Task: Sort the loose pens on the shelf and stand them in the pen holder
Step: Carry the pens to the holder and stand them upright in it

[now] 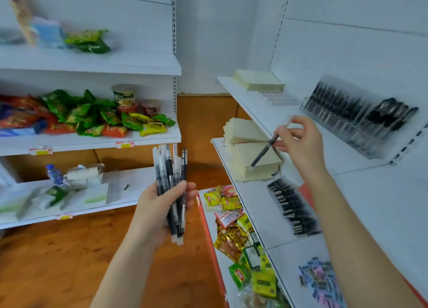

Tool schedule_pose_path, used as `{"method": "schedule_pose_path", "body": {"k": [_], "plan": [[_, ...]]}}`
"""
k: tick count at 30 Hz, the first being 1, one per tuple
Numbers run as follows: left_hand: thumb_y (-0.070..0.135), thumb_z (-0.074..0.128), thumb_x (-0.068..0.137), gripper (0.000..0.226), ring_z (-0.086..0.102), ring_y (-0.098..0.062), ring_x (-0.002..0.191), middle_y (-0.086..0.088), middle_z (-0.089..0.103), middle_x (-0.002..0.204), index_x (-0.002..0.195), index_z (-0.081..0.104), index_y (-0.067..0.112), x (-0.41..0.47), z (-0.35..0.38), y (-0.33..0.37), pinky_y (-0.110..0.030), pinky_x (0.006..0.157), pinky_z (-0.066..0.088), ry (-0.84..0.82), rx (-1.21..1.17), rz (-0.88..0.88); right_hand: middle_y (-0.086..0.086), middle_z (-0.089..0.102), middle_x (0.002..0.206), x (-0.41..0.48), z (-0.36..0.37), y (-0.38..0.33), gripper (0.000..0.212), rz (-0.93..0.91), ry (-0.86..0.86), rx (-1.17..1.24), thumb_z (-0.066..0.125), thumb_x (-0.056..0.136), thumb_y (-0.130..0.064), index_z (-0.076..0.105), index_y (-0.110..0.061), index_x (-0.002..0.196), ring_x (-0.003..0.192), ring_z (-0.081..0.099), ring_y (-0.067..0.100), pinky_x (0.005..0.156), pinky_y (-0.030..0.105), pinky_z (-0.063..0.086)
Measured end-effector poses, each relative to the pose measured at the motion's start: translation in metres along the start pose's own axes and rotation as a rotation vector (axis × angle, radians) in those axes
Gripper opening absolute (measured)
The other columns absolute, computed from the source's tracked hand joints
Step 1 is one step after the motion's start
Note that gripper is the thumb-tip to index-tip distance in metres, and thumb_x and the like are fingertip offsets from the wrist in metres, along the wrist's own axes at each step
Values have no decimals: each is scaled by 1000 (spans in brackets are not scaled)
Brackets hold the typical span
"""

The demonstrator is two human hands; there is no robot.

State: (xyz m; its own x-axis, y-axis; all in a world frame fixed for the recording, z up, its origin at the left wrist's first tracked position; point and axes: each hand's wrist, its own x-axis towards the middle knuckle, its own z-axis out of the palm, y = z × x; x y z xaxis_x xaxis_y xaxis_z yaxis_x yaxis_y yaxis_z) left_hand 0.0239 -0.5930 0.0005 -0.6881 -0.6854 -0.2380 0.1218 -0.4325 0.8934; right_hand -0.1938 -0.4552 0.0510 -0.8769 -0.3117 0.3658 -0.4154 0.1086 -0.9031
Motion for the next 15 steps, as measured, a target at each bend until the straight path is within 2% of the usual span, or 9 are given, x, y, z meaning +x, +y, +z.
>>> {"method": "schedule_pose_path", "body": {"k": [5,9,12,15], "plan": [[7,57,87,19,70,-13,65,-7,74,75,106,58,3,101,8,15,-21,52,55,-119,27,-29,8,67,89,60,30,21,19,10,97,-40,58,89,-19,48,-21,105,66,68,15,68,27,57],[6,57,87,15,70,-13,64,-6,74,73,102,58,6,185,27,38,-21,51,54,-266,66,-56,5,65,88,100,43,35,18,48,241,-89,55,91,-21,48,-21,108,67,67,15,67,27,56],[5,57,87,15,71,-13,66,-8,74,77,102,58,8,234,52,49,-21,53,56,-396,81,-144,2,64,83,113,40,43,16,96,359,-151,54,92,-20,48,-22,106,67,67,14,67,27,56],[2,54,88,16,70,-15,70,-13,71,88,103,59,6,264,85,49,-22,59,58,-539,98,-235,0,65,84,118,19,46,14,132,486,-248,54,92,-21,47,-23,105,62,66,8,62,21,55]]}}
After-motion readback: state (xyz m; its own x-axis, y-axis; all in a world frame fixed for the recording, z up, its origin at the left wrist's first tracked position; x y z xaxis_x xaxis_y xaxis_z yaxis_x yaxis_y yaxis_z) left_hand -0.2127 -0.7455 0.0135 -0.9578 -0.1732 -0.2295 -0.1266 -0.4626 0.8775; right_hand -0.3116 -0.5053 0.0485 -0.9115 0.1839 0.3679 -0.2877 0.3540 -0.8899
